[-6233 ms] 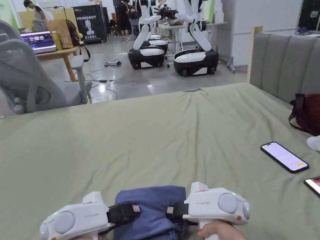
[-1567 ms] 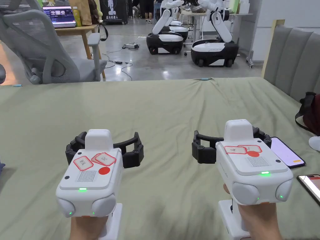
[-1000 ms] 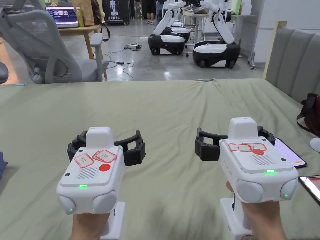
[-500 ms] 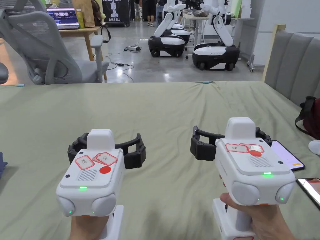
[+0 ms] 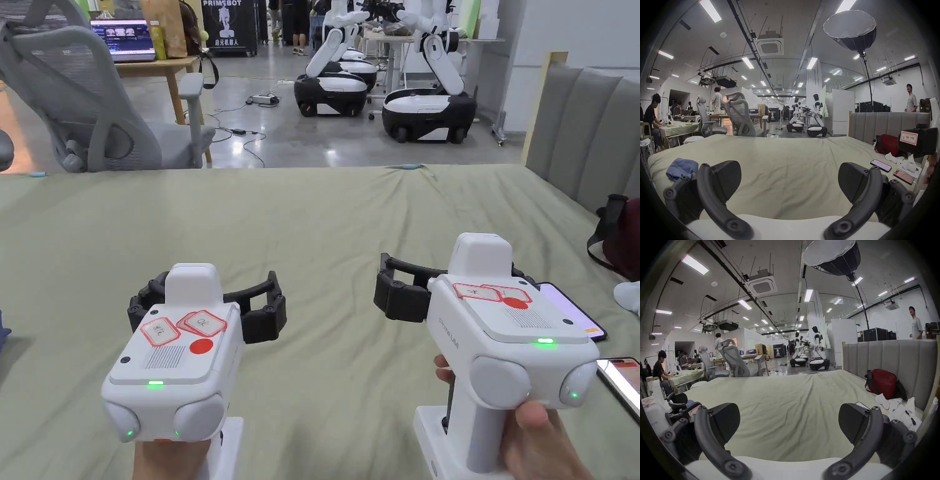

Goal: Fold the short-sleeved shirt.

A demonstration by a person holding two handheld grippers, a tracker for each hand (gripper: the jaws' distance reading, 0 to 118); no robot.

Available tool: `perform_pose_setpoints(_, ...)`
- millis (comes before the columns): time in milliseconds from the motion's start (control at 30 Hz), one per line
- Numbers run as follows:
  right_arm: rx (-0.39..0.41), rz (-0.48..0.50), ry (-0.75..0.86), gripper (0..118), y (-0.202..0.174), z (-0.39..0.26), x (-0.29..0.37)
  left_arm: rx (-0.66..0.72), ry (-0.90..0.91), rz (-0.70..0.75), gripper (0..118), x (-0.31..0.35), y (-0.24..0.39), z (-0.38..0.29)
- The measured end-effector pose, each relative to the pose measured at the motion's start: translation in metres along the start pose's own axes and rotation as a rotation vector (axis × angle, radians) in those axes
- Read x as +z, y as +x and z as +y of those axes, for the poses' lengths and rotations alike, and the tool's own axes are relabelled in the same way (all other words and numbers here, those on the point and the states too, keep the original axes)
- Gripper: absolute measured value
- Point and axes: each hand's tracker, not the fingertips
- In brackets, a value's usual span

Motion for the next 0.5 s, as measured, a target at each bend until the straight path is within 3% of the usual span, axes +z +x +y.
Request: perform_pose_setpoints(500, 0.024, -0.058, 0.016, 118, 0.0023, -0.0018, 0.0014, -0.015, 0.000, -0.006, 118, 0.0012, 0.0011, -0.0037)
